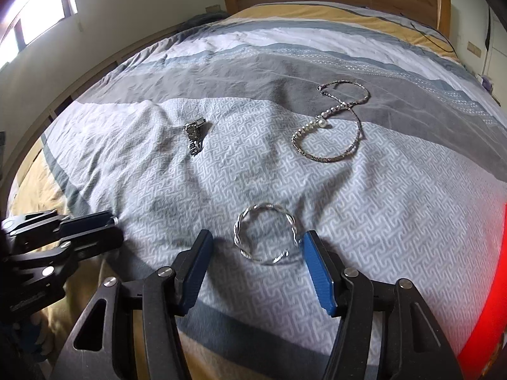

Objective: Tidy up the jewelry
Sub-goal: 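Grasp the small silver ring with the left tool while the right tool grasps a twisted silver hoop, then carry the ring and hoop with both tools over the red box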

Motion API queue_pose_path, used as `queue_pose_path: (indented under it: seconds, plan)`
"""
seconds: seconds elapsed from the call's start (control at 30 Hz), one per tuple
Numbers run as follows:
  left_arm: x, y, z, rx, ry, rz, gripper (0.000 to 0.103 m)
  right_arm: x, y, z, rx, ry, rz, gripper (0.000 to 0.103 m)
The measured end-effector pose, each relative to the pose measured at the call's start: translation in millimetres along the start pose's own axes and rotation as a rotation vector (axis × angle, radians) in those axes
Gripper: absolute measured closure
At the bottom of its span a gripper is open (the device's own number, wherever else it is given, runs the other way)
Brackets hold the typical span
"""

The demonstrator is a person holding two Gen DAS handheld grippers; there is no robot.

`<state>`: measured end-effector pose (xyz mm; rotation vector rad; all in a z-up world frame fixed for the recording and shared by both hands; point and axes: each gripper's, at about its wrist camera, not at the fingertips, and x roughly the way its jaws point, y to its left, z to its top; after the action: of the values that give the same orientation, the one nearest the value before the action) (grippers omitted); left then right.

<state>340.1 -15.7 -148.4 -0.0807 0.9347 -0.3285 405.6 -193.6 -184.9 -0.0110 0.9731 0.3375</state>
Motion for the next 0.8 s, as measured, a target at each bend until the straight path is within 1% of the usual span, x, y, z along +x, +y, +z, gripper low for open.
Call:
queue_pose_path:
  seconds: [0.03, 0.17, 0.3, 0.57, 0.8]
  plan:
    - [-2, 0, -1, -0.002, 0.001, 0.002, 0.084, 2, -1, 1, 0.006, -0.001, -0.004, 0.06]
    - [-10, -2, -5, -0.002, 0.008, 0.007, 0.084, 0, -5, 2, 0.044, 0.003, 0.01, 0.061]
    - [-27, -7, -8, -0.009, 0.002, 0.01, 0.084, -14, -2, -1, 0.057, 0.004, 0.017, 0.062]
    - [-73, -28, -13, 0.012, -0.041, 0.02, 0.084, -74, 8, -25, 0.08, -0.035, 0.025, 0.062]
    - [-105, -54, -18, 0.04, -0.067, 0.009, 0.084, -133, 4, -45, 0.115, -0.086, 0.005, 0.062]
